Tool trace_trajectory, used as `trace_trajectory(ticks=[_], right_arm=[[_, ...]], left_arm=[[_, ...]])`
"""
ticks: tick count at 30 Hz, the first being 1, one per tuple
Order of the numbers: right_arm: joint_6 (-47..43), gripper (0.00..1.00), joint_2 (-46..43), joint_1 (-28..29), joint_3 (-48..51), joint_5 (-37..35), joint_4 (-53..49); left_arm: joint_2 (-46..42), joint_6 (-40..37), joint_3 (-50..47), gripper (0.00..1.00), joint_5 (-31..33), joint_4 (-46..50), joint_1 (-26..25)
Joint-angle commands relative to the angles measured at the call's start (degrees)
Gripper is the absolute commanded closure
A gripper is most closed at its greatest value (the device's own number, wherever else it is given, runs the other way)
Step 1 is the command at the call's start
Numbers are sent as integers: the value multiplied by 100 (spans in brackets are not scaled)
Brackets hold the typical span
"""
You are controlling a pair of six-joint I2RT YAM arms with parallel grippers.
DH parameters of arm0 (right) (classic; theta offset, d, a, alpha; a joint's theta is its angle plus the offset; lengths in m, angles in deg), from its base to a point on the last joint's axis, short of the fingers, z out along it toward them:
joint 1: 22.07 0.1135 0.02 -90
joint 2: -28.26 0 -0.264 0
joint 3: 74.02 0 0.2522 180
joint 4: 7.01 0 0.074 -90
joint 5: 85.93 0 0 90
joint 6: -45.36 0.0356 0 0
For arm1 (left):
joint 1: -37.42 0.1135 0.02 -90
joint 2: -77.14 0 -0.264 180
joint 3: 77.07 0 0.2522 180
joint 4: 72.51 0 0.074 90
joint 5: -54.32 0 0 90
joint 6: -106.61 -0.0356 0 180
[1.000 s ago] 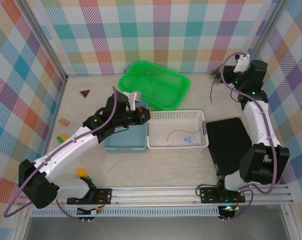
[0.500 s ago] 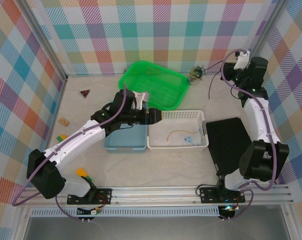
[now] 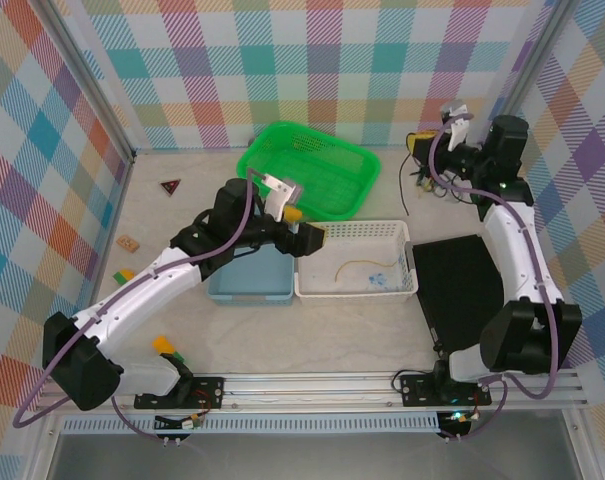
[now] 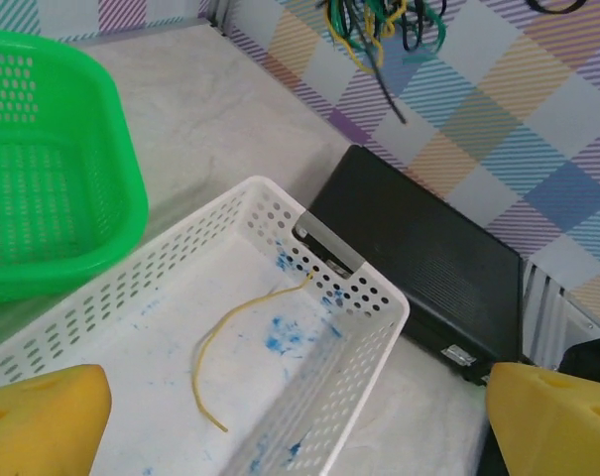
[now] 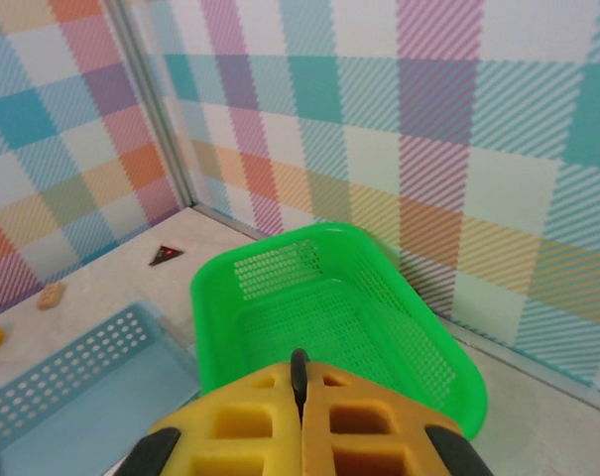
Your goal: Untangle the cables
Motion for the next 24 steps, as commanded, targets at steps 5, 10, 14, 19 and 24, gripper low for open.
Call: trace_trajectory(ticks=[5, 10, 14, 19, 24], right_arm=[[-881, 100, -666, 8, 275, 1711, -543], [-1447, 100, -713, 249, 148, 2213, -998], [-1960, 100, -672, 457, -110, 2301, -1532], [-2454, 100, -800, 585, -236, 2492, -2137], [-2740, 100, -990, 708, -60, 2674, -2263]], left_arm=[[256, -1600, 138, 0, -266, -165, 40], [149, -2678, 190, 0, -68, 6, 113], [259, -3066, 321, 0, -271, 117, 277], [630, -3387, 331, 0, -1242, -96, 297], [916, -3152, 351, 0, -1772, -585, 287]])
